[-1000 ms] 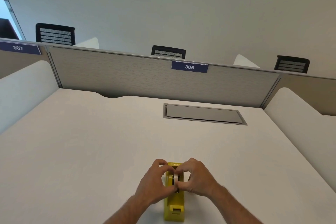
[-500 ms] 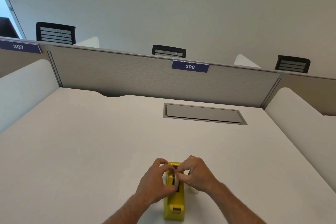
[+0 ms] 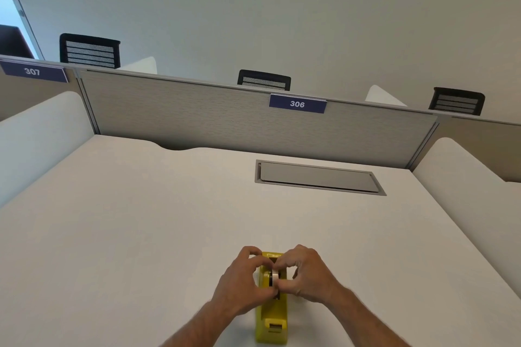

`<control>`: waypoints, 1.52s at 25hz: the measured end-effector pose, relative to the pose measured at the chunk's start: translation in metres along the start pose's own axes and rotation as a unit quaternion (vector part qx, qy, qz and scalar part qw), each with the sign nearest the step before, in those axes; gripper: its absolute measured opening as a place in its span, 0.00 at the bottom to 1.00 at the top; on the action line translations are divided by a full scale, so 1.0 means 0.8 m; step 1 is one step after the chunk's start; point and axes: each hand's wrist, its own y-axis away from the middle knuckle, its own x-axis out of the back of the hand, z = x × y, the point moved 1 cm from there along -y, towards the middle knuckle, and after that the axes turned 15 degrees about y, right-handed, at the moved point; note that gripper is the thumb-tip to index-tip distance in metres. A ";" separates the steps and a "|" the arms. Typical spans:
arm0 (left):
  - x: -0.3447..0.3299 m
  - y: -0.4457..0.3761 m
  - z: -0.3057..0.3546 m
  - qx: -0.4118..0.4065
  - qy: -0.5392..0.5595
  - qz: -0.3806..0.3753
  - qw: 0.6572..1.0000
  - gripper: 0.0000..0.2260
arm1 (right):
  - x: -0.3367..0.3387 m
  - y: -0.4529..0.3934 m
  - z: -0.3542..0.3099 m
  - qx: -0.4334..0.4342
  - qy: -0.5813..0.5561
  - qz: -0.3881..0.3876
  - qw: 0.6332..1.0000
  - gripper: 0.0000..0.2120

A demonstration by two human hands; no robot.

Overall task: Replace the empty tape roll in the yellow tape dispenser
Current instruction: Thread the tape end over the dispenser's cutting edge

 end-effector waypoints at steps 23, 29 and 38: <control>0.000 0.001 0.002 0.001 -0.034 -0.004 0.999 0.24 | -0.004 0.005 0.005 0.039 0.040 0.030 0.998 0.13; -0.002 0.001 0.003 0.000 -0.034 0.001 0.999 0.24 | -0.002 0.002 0.005 0.044 0.029 0.042 0.998 0.08; -0.001 0.002 0.005 0.000 -0.043 -0.003 0.999 0.24 | 0.000 -0.002 0.010 0.029 -0.005 0.031 0.999 0.06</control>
